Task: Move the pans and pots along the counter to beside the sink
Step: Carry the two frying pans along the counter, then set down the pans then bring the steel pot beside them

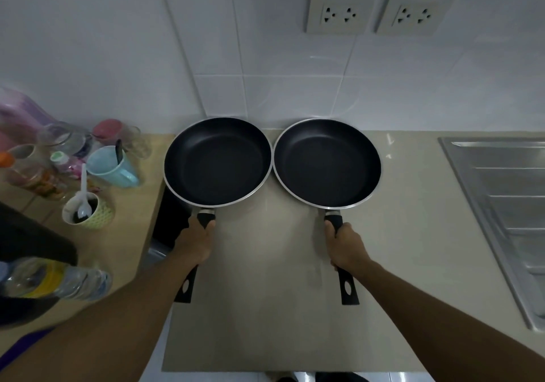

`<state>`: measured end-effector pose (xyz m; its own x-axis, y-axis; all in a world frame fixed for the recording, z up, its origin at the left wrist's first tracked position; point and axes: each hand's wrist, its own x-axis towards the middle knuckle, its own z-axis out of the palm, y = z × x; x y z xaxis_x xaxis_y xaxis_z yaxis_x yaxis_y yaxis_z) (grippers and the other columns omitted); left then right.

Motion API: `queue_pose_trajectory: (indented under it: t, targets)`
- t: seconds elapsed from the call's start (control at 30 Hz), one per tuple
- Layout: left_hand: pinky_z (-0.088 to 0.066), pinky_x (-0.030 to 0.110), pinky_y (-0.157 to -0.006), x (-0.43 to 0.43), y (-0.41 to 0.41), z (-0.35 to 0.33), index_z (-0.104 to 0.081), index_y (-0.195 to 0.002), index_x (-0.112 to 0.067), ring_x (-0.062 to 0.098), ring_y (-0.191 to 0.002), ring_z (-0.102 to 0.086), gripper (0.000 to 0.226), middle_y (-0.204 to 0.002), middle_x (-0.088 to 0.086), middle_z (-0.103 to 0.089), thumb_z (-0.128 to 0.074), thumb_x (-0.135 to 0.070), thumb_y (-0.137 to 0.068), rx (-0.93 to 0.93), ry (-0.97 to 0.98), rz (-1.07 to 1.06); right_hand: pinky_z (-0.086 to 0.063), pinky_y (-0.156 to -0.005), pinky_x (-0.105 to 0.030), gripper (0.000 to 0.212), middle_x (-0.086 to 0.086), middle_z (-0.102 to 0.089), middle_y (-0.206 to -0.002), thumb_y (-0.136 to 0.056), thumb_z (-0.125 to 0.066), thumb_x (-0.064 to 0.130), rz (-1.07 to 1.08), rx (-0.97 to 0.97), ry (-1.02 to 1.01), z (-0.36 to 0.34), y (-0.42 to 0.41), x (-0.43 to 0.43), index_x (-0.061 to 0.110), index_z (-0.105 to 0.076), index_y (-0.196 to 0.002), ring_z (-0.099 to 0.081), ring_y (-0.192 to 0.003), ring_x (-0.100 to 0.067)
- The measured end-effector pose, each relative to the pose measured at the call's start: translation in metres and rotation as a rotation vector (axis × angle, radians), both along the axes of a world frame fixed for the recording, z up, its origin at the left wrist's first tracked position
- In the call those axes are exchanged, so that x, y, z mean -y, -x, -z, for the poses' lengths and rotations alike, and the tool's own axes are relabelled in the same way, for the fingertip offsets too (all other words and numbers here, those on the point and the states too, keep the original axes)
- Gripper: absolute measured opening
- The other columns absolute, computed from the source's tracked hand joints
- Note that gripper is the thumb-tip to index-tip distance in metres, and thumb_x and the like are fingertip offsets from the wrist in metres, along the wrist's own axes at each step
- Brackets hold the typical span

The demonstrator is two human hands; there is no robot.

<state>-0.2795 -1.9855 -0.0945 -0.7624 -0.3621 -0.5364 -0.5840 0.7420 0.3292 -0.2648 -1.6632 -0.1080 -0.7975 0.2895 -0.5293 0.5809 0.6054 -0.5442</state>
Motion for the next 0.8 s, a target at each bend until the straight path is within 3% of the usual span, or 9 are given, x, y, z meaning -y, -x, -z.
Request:
queue_pose_trajectory:
  t: [0.3,0.5,0.63,0.73,0.8]
  targets:
    - [-0.044,0.045,-0.086,0.010,0.001,0.000,-0.026,-0.145,-0.002,0.046,-0.117,-0.055,0.065,-0.133,0.030,-0.052,-0.032,-0.051,-0.103,0.016,0.019,0.007,-0.051,-0.052,-0.032,0.050,-0.017,-0.065,-0.095,-0.105,-0.039,0.052,-0.019,0.000,0.005,0.000,0.000,0.009,0.003,-0.048,-0.113,-0.068,-0.074,-0.030]
    - [-0.045,0.046,-0.092,0.011,0.002,-0.007,-0.019,-0.150,-0.001,0.045,-0.121,-0.053,0.068,-0.139,0.029,-0.048,-0.030,-0.050,-0.104,0.059,0.014,0.041,-0.062,-0.070,-0.046,0.050,-0.019,-0.065,-0.098,-0.104,-0.039,0.052,-0.024,-0.005,0.001,-0.004,0.000,0.009,0.003,-0.047,-0.112,-0.070,-0.081,-0.034]
    - [-0.042,0.045,-0.102,0.010,0.003,-0.019,-0.016,-0.152,0.002,0.042,-0.130,-0.046,0.067,-0.150,0.027,-0.034,-0.031,-0.044,-0.105,0.109,0.080,0.157,-0.061,-0.077,-0.049,0.052,-0.019,-0.066,-0.099,-0.104,-0.039,0.054,-0.049,0.020,-0.023,-0.004,0.003,0.009,0.003,-0.047,-0.113,-0.070,-0.084,-0.036]
    - [-0.040,0.043,-0.106,0.012,0.003,-0.033,-0.018,-0.152,0.002,0.040,-0.135,-0.041,0.064,-0.155,0.025,-0.020,-0.034,-0.040,-0.106,0.123,0.153,0.272,-0.053,-0.080,-0.040,0.058,-0.013,-0.063,-0.102,-0.103,-0.038,0.057,-0.160,0.041,-0.143,-0.009,0.005,0.000,0.003,-0.052,-0.118,-0.063,-0.088,-0.030]
    - [-0.043,0.042,-0.103,0.010,0.006,-0.044,-0.027,-0.149,0.001,0.037,-0.130,-0.045,0.061,-0.150,0.023,-0.024,-0.038,-0.039,-0.104,0.094,0.222,0.368,-0.049,-0.082,-0.038,0.060,-0.013,-0.065,-0.107,-0.101,-0.037,0.060,-0.215,0.015,-0.212,-0.018,0.006,-0.009,0.005,-0.057,-0.115,-0.059,-0.090,-0.029]
